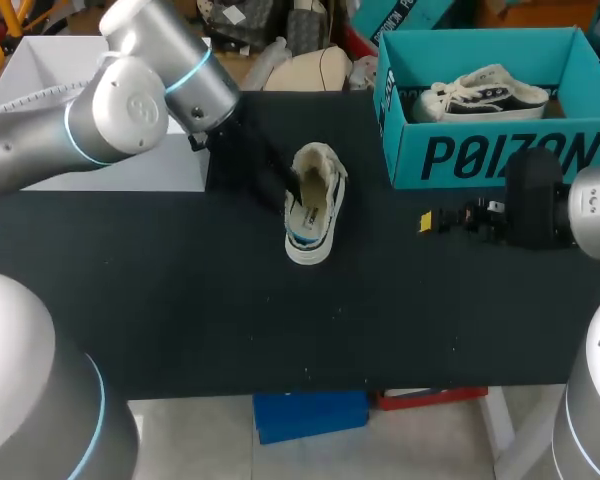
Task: Take the shoe out of the shoebox, open the shoe tongue, remove and reinsert the insole, then place the shoe into the shoebox
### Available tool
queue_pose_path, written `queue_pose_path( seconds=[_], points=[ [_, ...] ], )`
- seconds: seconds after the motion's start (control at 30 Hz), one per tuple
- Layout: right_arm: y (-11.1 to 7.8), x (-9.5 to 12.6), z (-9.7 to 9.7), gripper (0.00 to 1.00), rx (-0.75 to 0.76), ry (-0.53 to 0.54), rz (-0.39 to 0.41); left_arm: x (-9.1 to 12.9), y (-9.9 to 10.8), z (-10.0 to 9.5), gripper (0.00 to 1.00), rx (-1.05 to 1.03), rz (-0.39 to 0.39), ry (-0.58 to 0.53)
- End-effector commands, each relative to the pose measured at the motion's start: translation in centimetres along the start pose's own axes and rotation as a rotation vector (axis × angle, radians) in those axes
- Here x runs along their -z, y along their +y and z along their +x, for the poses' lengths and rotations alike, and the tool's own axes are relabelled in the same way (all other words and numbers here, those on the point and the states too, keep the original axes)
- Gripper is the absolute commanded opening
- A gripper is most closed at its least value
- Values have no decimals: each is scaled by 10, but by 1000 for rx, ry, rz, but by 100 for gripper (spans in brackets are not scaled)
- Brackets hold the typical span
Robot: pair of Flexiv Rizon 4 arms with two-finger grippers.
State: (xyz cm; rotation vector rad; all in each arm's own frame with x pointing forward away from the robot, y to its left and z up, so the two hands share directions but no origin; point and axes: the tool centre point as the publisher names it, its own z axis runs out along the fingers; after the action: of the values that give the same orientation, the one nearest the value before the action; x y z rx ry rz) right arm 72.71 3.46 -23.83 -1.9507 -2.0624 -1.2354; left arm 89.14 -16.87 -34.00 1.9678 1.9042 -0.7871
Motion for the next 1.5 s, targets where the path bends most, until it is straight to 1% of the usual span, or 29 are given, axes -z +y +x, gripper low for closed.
queue_pose_path(
  seconds=[0.03,0.07,0.1,0.23,0.43,0.73,0.9,1.3,1.4,1.5],
  points=[
    [0,0,0,100,-1,1,1,5,-7,-3,12,-41,-33,66],
    [0,0,0,100,-1,1,1,1,-7,-2,1,-56,-39,88],
    [0,0,0,100,-1,1,1,-2,-8,-2,0,-67,-42,103],
    [0,0,0,100,-1,1,1,-13,-12,-2,0,-87,-46,132],
    [0,0,0,100,-1,1,1,-25,-12,6,0,-101,-48,183],
    [0,0,0,100,-1,1,1,-40,-11,16,0,-111,-22,221],
    [0,0,0,100,-1,1,1,-48,-8,19,0,-110,-11,224],
    [0,0,0,100,-1,1,1,-65,0,18,0,-132,26,263],
    [0,0,0,100,-1,1,1,-66,3,17,0,-137,25,274],
    [0,0,0,100,-1,1,1,-67,4,14,0,-150,5,280]
  ],
)
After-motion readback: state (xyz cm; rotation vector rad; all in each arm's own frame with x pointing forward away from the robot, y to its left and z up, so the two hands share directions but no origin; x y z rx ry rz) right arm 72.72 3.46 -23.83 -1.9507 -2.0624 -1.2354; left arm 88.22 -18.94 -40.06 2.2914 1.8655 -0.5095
